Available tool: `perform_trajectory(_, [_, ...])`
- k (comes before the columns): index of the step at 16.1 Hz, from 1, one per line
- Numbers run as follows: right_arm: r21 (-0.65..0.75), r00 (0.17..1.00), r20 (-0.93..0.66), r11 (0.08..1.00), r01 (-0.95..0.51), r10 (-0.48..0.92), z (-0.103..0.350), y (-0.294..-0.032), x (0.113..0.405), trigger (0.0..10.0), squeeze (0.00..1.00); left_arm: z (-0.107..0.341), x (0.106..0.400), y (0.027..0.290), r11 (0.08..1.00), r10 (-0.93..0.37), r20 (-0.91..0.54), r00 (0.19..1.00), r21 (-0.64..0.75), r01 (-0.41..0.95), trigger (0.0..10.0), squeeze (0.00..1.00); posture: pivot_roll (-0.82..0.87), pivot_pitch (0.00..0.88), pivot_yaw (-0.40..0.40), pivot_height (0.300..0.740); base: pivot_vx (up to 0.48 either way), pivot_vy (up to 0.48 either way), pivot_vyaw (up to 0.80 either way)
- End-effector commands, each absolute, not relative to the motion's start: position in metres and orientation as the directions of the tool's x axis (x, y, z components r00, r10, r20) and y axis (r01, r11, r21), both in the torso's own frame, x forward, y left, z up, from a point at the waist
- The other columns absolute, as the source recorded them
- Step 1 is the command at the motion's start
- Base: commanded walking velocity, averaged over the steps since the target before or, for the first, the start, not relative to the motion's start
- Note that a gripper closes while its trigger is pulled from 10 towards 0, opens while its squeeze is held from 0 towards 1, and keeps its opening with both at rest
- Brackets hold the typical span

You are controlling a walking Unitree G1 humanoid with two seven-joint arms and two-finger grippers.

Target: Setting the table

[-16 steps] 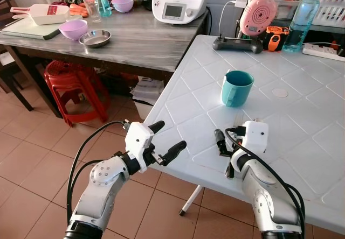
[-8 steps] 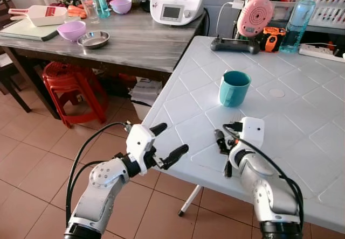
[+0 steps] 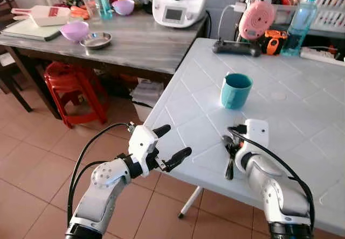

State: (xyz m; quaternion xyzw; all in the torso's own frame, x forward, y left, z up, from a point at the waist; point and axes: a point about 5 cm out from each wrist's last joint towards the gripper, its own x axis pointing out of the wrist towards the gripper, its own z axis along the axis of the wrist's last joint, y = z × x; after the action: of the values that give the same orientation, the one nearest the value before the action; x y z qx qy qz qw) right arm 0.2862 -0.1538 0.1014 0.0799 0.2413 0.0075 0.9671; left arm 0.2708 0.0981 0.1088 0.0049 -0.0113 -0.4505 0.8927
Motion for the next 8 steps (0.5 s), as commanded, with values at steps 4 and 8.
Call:
perform_trajectory(4, [0.177, 0.762, -0.640, 0.984, 0.023, 0.098, 0.065, -0.164, 0.263, 0.0, 0.00, 0.108, 0.269, 0.098, 0.576, -0.818, 0.002, 0.576, 0.023, 0.817, 10.0, 0.00, -0.02, 0.048, 0.052, 0.740, 0.000, 0.000, 0.00])
perform_trajectory(8, [0.163, 0.760, -0.646, 0.986, 0.045, 0.072, 0.064, -0.177, 0.267, 0.0, 0.00, 0.108, 0.268, 0.097, 0.570, -0.821, -0.003, 0.570, 0.018, 0.821, 10.0, 0.00, -0.02, 0.049, 0.055, 0.740, 0.000, 0.000, 0.00])
